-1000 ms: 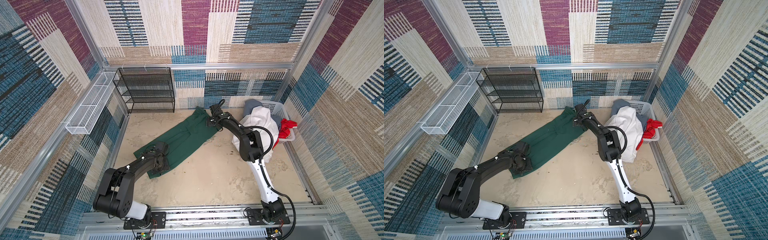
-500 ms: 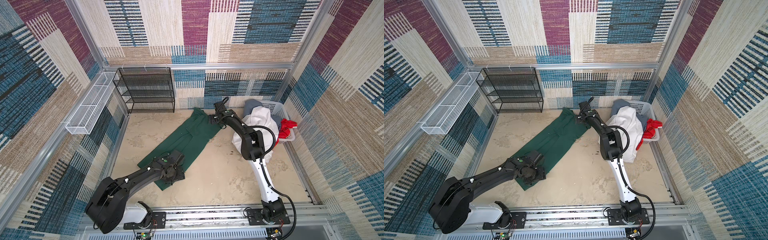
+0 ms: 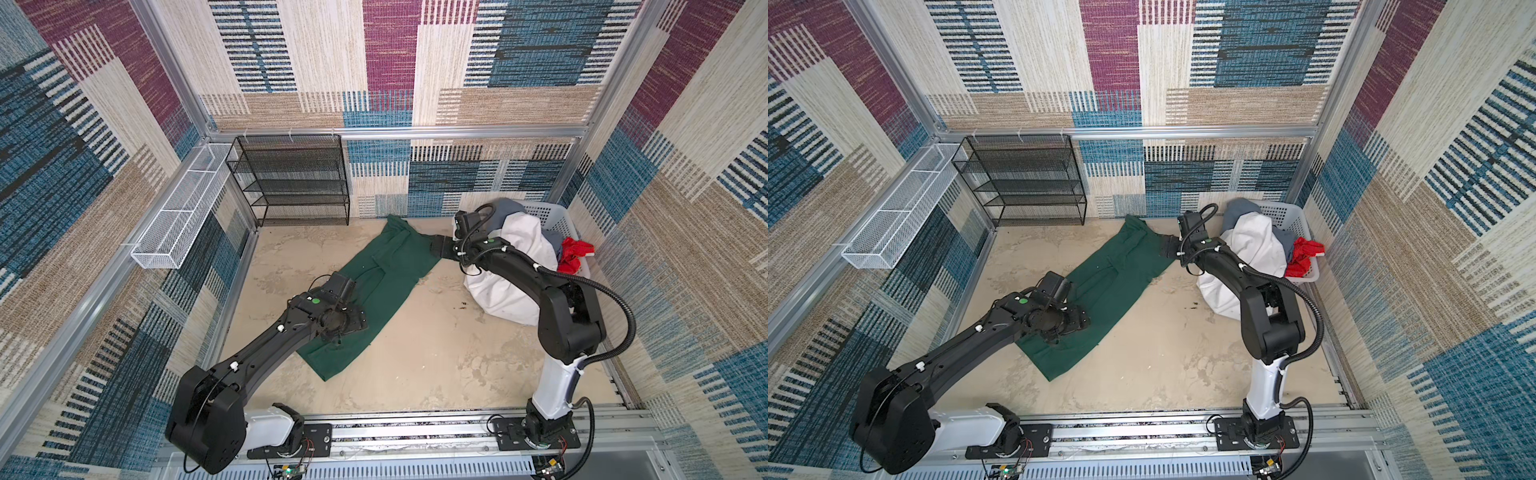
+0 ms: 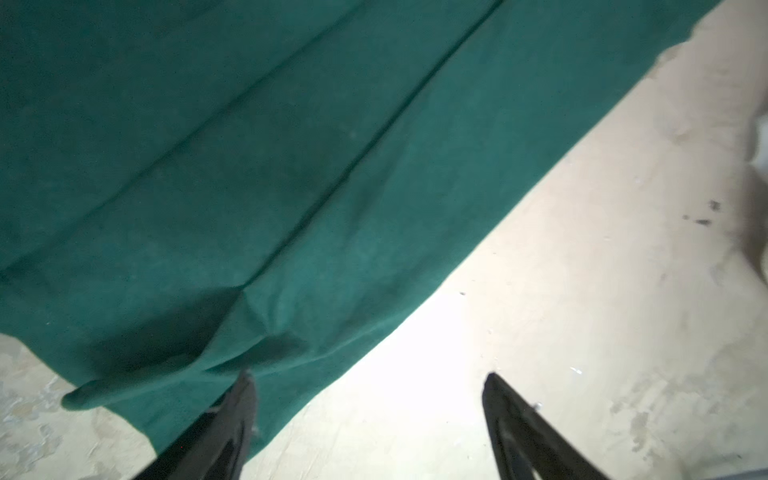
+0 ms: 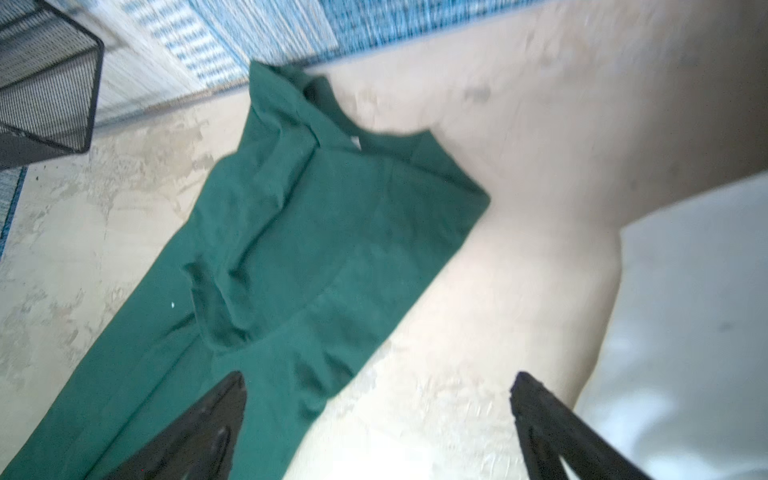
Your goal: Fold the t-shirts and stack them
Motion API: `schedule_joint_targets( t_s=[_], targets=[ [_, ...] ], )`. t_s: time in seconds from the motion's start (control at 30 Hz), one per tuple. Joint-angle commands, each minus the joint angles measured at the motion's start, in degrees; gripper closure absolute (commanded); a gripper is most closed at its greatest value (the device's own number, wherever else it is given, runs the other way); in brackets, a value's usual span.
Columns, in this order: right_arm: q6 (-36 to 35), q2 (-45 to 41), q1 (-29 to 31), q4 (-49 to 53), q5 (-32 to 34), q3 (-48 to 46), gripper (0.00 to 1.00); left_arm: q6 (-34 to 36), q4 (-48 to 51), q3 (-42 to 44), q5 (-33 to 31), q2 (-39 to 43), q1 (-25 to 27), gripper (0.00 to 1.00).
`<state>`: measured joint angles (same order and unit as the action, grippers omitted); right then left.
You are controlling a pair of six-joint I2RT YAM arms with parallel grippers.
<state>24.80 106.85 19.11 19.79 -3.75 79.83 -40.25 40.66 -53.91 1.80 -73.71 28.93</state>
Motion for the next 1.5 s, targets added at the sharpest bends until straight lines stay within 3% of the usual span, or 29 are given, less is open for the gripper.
schedule_joint_targets(
  t_s=[0.0,0.13,0.33,0.53,0.7,0.8,0.97,1.07,1.13,1.17,1.27,1.3,1.4,1.47],
  targets=[
    [6.3,-1.1,0.0,-9.0,-6.3,-4.6,0.02,3.8,-1.6,-0.2,2.6,2.3,-0.3,0.13],
    [10.2,1.8,-0.1,-13.5,-8.4,-5.3,0.05,5.3,-4.4,1.8,3.3,5.2,-0.4,0.1],
    [15.5,9.5,-0.7,-12.1,-8.5,1.6,0.14,7.3,-2.6,3.8,-0.8,8.4,-0.5,0.1],
    [17.4,15.6,-0.9,-8.8,-2.1,7.9,0.21,7.6,-2.3,5.8,-3.4,11.3,-0.7,0.1],
    [16.3,22.2,-0.8,-1.6,2.1,16.4,0.22,7.9,-1.9,6.0,-4.9,11.3,-1.7,0.1],
    [14.9,26.0,-1.1,1.1,2.9,21.3,0.27,8.4,-2.2,6.3,-5.6,10.6,-2.3,0.1],
    [11.3,33.3,-2.1,6.9,1.3,32.7,0.67,10.1,1.8,4.2,-7.2,7.7,-0.3,0.14],
    [9.1,36.9,-2.6,9.2,1.8,39.7,0.83,10.1,0.0,5.6,-6.2,5.9,1.6,0.14],
    [7.8,39.7,-3.1,10.0,0.3,45.0,0.87,9.7,-0.9,5.9,-4.8,4.2,2.3,0.15],
    [7.4,41.7,-3.5,11.6,-0.4,49.0,0.85,9.6,-1.3,6.0,-4.3,3.0,2.9,0.16],
    [6.1,46.0,-4.1,17.9,-1.3,60.0,0.67,9.5,-2.1,5.7,-3.8,-0.5,4.8,0.16],
    [5.3,46.0,-4.2,18.6,-1.3,61.3,0.54,9.5,-2.4,5.6,-3.5,-1.4,5.5,0.16],
    [4.3,41.6,-4.1,17.8,-0.3,57.3,0.03,10.6,-4.3,5.6,-2.2,-4.2,7.5,0.19],
    [4.1,35.8,-4.3,15.0,0.0,49.5,0.01,10.9,-5.6,5.8,-2.1,-6.3,8.7,0.2]
  ],
)
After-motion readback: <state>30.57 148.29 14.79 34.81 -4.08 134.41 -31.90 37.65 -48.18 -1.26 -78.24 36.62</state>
